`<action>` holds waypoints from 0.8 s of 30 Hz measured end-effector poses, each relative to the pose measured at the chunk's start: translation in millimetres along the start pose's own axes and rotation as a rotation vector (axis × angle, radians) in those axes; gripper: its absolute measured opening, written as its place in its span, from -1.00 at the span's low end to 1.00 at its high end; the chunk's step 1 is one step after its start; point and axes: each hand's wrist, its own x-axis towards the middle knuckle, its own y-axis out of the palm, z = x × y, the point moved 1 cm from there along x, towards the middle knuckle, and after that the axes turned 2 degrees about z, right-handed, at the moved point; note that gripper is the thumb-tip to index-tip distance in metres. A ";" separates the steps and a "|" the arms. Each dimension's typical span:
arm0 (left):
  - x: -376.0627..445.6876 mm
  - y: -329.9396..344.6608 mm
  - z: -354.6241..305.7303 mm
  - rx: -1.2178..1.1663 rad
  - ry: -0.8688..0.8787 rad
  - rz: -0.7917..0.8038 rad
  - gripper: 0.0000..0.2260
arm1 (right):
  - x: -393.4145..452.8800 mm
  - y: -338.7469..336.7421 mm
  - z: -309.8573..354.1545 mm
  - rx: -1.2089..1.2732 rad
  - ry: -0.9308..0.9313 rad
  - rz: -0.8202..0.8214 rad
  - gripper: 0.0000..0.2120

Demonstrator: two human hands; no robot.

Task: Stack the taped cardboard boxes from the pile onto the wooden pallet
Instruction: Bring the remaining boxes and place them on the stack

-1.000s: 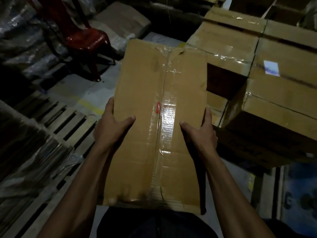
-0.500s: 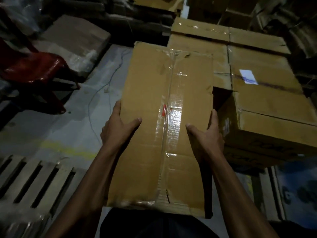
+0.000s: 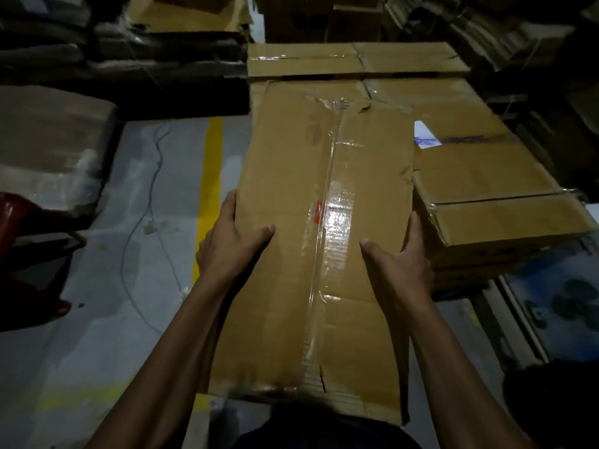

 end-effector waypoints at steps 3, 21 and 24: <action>37.8 14.5 -14.1 -0.005 0.035 0.048 -0.25 | 29.4 2.2 3.2 0.029 0.051 -0.024 -0.04; 239.7 89.1 -109.9 -0.021 0.186 0.371 -0.18 | 152.9 4.3 53.1 0.057 0.308 -0.340 -0.04; 272.5 92.7 -110.3 0.015 0.235 0.480 -0.19 | 151.2 27.3 59.8 0.075 0.396 -0.450 -0.06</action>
